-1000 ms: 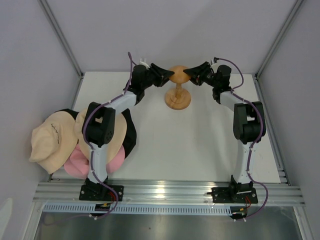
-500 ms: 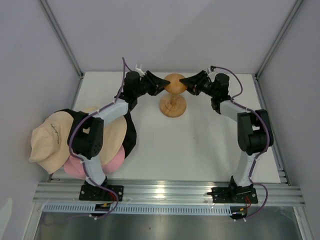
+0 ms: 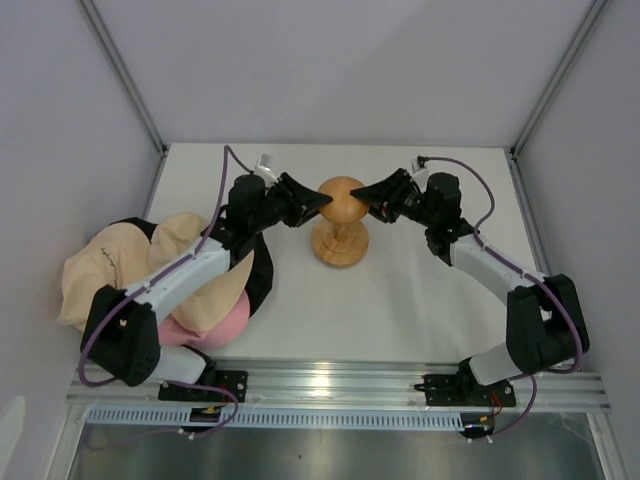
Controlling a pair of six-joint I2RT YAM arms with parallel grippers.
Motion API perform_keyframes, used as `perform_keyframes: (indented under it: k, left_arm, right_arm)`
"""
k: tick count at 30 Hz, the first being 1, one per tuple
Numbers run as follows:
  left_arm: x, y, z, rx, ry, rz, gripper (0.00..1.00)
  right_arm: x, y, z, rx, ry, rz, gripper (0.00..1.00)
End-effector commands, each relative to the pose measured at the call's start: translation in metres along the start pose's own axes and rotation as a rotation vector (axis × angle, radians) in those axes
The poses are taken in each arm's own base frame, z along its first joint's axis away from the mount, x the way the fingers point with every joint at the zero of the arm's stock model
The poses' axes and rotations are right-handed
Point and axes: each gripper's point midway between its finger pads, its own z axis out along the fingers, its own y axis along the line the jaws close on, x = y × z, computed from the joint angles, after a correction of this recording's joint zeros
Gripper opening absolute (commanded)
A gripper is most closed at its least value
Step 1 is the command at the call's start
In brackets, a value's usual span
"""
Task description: Stack the hats
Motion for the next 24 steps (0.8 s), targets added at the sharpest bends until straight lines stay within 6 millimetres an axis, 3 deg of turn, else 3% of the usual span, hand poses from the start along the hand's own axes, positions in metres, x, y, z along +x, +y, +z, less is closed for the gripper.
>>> perform_keyframes:
  k: [1,3,6,11,17,20,24]
  left_arm:
    - [0.039,-0.025,-0.027,0.075,0.043,0.105,0.16]
    - [0.049,-0.026,-0.036,0.093,0.064,0.098,0.16]
    - [0.067,-0.013,-0.053,0.076,0.088,0.095,0.16]
    - [0.087,-0.010,-0.074,0.058,0.084,0.095,0.16]
    - [0.104,-0.012,-0.085,0.032,0.104,0.083,0.15]
    - [0.112,-0.004,-0.087,-0.009,0.128,0.075,0.15]
    - [0.115,0.011,-0.088,-0.065,0.136,0.069,0.16]
  right_arm:
    - [0.052,0.025,-0.012,-0.038,0.079,-0.139,0.19]
    - [0.068,0.011,-0.020,-0.002,0.100,-0.122,0.19]
    - [0.082,0.010,-0.035,0.008,0.098,-0.105,0.19]
    - [0.106,-0.003,-0.059,0.072,0.077,-0.115,0.18]
    - [0.123,-0.009,-0.069,0.116,0.089,-0.084,0.15]
    - [0.131,-0.015,-0.071,0.158,0.098,-0.079,0.14]
    - [0.139,-0.028,-0.073,0.197,0.107,-0.061,0.25]
